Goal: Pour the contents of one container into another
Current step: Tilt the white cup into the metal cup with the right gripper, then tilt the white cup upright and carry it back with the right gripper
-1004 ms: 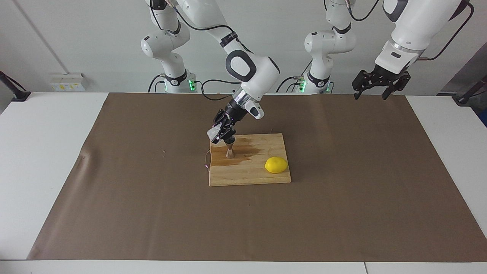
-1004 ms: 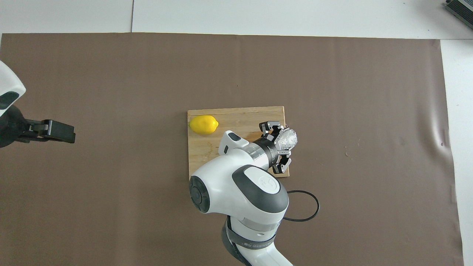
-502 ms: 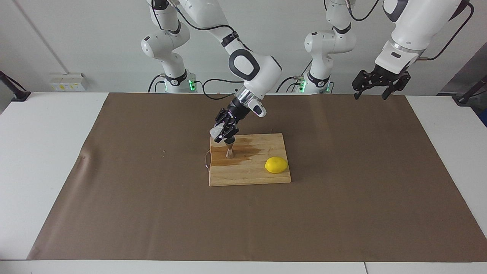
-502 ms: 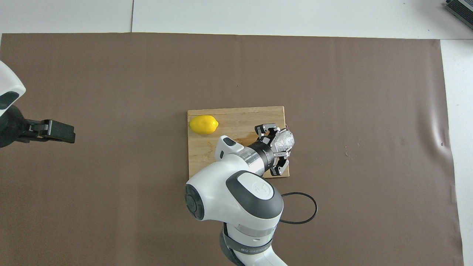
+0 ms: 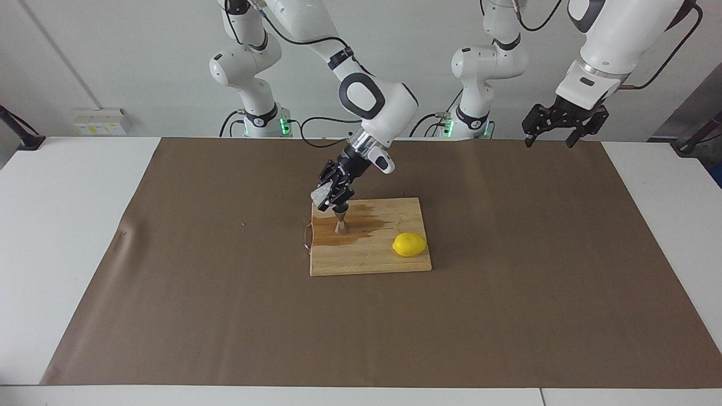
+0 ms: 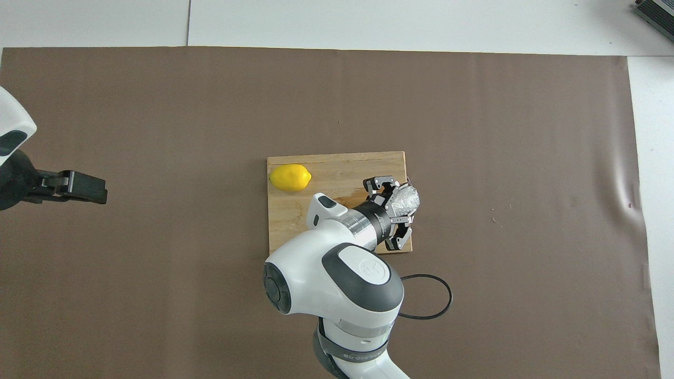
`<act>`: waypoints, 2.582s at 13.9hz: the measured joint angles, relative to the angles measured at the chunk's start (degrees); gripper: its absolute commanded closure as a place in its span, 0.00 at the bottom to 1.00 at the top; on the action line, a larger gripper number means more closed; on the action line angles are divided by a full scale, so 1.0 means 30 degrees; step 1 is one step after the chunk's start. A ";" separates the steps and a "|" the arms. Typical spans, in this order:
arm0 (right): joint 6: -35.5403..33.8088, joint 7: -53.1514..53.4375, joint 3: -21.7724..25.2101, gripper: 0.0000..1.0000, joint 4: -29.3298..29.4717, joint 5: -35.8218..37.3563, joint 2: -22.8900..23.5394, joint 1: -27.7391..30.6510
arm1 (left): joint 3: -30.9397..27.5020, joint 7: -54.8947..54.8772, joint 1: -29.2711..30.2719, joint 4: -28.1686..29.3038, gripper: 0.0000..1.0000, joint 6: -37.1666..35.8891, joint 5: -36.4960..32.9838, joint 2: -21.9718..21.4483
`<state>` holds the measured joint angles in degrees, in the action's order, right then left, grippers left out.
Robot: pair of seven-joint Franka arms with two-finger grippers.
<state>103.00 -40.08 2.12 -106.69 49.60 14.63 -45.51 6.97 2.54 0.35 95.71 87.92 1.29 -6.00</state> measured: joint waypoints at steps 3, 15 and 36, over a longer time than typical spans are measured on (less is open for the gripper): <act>0.0009 0.0033 0.0005 1.00 0.0000 0.0000 -0.0007 0.0005 | 0.0000 0.0000 0.0000 0.0000 0.00 0.0000 0.0000 0.0000; 0.0565 0.0469 0.0014 1.00 0.0000 -0.0069 -0.0141 0.0068 | 0.0000 0.0000 0.0000 0.0001 0.00 0.0000 0.0000 0.0000; 0.2590 -0.5576 0.0075 1.00 -0.0133 -0.9493 -0.2055 0.7407 | 0.0000 0.0000 0.0000 0.0002 0.00 0.0000 0.0000 0.0000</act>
<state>110.77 -56.81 2.35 -107.09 21.12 8.47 -23.29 6.97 2.54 0.35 95.71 87.92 1.29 -6.01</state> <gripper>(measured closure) 0.498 0.000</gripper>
